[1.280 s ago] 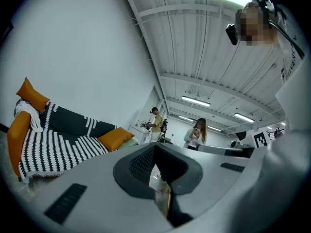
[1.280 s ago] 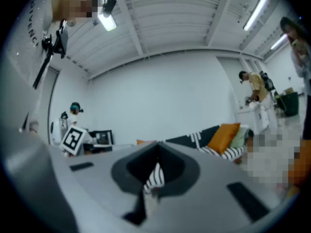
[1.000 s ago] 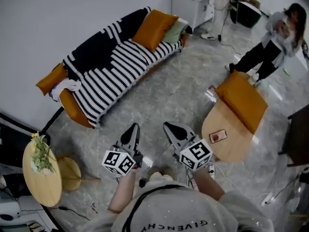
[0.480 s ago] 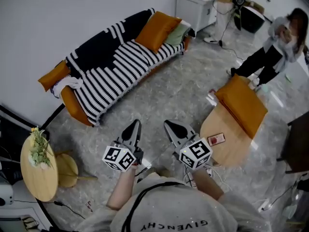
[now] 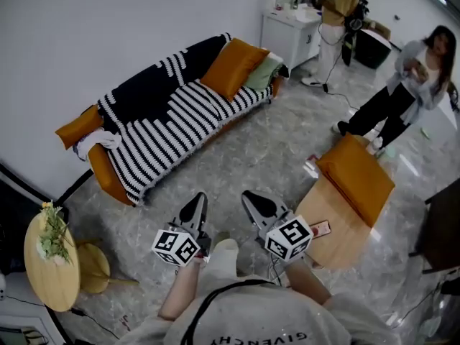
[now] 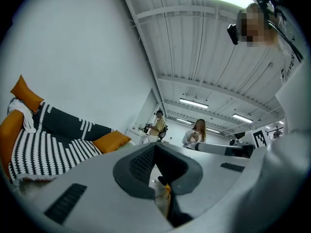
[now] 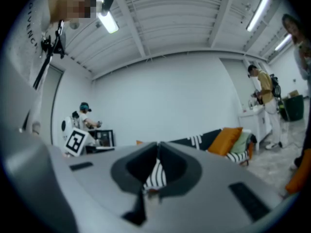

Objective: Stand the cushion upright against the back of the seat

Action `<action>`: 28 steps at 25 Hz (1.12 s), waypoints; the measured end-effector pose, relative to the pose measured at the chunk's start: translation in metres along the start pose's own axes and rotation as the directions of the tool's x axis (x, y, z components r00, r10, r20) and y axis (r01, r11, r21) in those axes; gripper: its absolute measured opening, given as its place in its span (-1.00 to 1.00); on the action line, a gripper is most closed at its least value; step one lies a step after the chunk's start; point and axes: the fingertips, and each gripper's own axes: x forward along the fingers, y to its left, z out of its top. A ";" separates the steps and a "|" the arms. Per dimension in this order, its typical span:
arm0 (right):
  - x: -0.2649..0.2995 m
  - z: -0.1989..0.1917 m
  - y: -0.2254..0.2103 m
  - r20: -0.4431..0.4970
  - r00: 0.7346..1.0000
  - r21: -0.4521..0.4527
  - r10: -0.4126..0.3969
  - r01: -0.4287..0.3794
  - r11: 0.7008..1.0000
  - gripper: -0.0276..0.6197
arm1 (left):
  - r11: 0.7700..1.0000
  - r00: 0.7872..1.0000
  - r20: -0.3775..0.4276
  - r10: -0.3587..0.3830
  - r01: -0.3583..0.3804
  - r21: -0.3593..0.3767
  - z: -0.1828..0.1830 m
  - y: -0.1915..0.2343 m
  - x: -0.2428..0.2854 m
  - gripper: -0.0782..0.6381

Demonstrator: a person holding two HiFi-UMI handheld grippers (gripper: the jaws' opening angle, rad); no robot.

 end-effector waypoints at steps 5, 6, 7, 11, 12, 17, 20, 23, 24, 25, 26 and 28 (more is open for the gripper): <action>0.031 -0.002 -0.040 -0.010 1.000 -0.013 -0.019 0.019 1.000 -0.85 | 1.000 1.000 -0.012 -0.017 0.016 -0.019 -0.007 0.029 0.046 -0.71; 0.040 -0.001 -0.051 -0.010 1.000 -0.006 -0.026 0.026 1.000 -0.85 | 0.999 1.000 -0.014 -0.022 0.022 -0.023 -0.006 0.037 0.059 -0.71; 0.050 0.000 -0.061 -0.012 0.999 0.002 -0.032 0.032 0.999 -0.85 | 0.999 0.999 -0.016 -0.029 0.028 -0.028 -0.004 0.045 0.072 -0.71; 0.094 0.010 -0.102 -0.011 0.998 0.016 -0.057 0.058 0.998 -0.85 | 0.998 0.998 -0.032 -0.062 0.061 -0.034 0.008 0.080 0.128 -0.71; 0.106 0.013 -0.114 -0.010 0.998 0.021 -0.066 0.066 0.998 -0.85 | 0.997 0.997 -0.036 -0.073 0.072 -0.034 0.012 0.089 0.143 -0.71; 0.163 0.029 -0.167 -0.004 0.995 0.028 -0.102 0.102 0.994 -0.85 | 0.991 0.989 -0.054 -0.137 0.136 -0.020 0.029 0.126 0.216 -0.71; 0.192 0.032 -0.192 -0.003 0.992 0.032 -0.122 0.122 0.992 -0.85 | 0.987 0.985 -0.063 -0.162 0.161 -0.019 0.034 0.147 0.248 -0.71; 0.212 0.030 -0.212 -0.005 0.990 0.044 -0.141 0.141 0.989 -0.85 | 0.984 0.981 -0.075 -0.180 0.178 -0.025 0.034 0.165 0.271 -0.71; 0.218 0.029 -0.219 -0.009 0.989 0.047 -0.147 0.148 0.988 -0.85 | 0.983 0.980 -0.078 -0.183 0.181 -0.030 0.033 0.170 0.278 -0.71; 0.223 0.027 -0.225 -0.014 0.988 0.049 -0.153 0.154 0.987 -0.85 | 0.983 0.979 -0.081 -0.185 0.182 -0.037 0.032 0.175 0.284 -0.71; 0.227 0.027 -0.230 -0.018 0.987 0.054 -0.159 0.159 0.986 -0.85 | 0.982 0.979 -0.084 -0.186 0.183 -0.043 0.032 0.180 0.289 -0.71; 0.233 0.026 -0.240 -0.024 0.985 0.063 -0.170 0.171 0.983 -0.85 | 0.982 0.978 -0.091 -0.187 0.183 -0.054 0.031 0.187 0.298 -0.71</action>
